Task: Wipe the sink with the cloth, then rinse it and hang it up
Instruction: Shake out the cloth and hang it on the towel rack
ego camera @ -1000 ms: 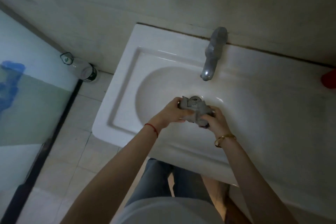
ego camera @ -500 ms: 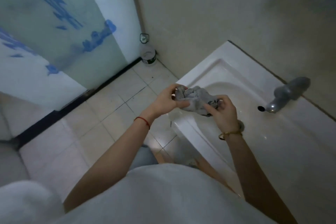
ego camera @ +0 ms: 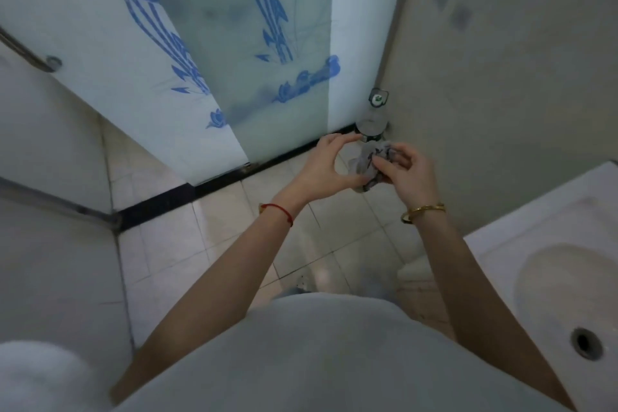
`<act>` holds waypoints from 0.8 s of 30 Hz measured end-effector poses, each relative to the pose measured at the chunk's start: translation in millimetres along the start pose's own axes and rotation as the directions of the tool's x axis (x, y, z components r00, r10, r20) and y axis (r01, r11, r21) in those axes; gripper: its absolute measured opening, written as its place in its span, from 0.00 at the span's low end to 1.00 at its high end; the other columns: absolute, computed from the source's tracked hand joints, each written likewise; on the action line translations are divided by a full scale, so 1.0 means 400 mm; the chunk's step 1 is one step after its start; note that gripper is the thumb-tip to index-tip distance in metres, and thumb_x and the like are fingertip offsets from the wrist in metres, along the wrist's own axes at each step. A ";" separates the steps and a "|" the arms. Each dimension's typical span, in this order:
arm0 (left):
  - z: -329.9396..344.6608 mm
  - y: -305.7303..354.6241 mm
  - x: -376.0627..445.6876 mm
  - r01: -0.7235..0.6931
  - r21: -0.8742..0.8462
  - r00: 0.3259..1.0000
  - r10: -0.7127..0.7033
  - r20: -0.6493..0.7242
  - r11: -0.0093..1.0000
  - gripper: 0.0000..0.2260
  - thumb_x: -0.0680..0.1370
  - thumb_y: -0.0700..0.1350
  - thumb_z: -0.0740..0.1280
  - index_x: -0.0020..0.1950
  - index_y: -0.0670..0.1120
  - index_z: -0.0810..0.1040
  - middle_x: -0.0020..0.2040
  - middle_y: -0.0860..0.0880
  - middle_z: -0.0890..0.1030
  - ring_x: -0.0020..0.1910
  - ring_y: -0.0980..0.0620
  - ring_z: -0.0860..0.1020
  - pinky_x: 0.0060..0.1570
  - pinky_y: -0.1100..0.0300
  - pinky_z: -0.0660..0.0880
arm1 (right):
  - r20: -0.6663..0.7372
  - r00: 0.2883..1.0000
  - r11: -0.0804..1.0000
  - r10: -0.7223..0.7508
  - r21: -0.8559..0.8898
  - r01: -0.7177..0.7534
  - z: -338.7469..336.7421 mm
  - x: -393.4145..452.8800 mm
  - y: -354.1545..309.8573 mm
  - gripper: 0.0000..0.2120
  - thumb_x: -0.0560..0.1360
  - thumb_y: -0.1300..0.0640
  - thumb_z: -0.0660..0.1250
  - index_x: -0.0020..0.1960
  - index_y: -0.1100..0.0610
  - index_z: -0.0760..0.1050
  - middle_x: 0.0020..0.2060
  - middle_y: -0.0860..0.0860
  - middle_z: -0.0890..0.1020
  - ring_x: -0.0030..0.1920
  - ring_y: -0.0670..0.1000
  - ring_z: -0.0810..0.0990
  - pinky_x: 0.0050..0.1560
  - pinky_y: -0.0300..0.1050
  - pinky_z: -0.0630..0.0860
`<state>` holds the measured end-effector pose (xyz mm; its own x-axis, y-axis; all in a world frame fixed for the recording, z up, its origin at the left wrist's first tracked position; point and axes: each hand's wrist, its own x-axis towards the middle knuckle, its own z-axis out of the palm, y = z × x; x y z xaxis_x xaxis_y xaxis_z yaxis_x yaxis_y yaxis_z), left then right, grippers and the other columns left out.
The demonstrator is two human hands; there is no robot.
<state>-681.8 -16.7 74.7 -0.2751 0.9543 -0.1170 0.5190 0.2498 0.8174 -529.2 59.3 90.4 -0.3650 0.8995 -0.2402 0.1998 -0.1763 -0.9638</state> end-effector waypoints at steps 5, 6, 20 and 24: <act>-0.129 -0.039 0.086 -0.007 -0.009 1.000 0.007 0.003 1.000 0.34 0.66 0.56 0.79 0.69 0.51 0.73 0.56 0.48 0.75 0.55 0.50 0.75 0.54 0.58 0.74 | -0.020 1.000 0.999 0.021 0.049 -0.020 0.154 0.088 -0.061 0.06 0.74 0.67 0.69 0.50 0.62 0.75 0.44 0.60 0.80 0.40 0.52 0.80 0.37 0.40 0.81; -0.151 -0.043 0.111 -0.017 -0.008 1.000 0.017 0.004 1.000 0.33 0.67 0.53 0.79 0.69 0.48 0.73 0.56 0.47 0.77 0.52 0.50 0.77 0.51 0.58 0.76 | -0.014 1.000 0.999 0.014 0.051 -0.013 0.171 0.108 -0.071 0.04 0.75 0.67 0.68 0.47 0.61 0.75 0.42 0.60 0.80 0.39 0.51 0.81 0.36 0.39 0.81; -0.414 -0.010 0.570 -0.150 0.023 0.970 0.143 0.195 0.988 0.14 0.73 0.29 0.64 0.56 0.35 0.82 0.42 0.39 0.84 0.35 0.66 0.78 0.40 0.77 0.71 | -0.020 0.987 0.978 -0.157 -0.141 0.153 0.231 0.492 -0.220 0.13 0.72 0.64 0.72 0.55 0.58 0.77 0.42 0.51 0.81 0.37 0.37 0.79 0.42 0.32 0.78; -0.427 0.032 0.718 -0.116 -0.152 0.966 0.147 0.214 0.982 0.16 0.71 0.37 0.68 0.58 0.36 0.82 0.46 0.36 0.85 0.47 0.42 0.85 0.53 0.45 0.81 | -0.088 0.969 0.962 -0.232 -0.165 0.216 0.210 0.581 -0.260 0.15 0.71 0.60 0.74 0.55 0.56 0.76 0.47 0.57 0.81 0.44 0.50 0.80 0.44 0.42 0.81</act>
<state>-892.3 232.6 147.7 -0.0155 0.9934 -0.1134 0.4187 0.1094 0.9015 -711.1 253.2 125.0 -0.3202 0.9473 0.0013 0.2640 0.0905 -0.9603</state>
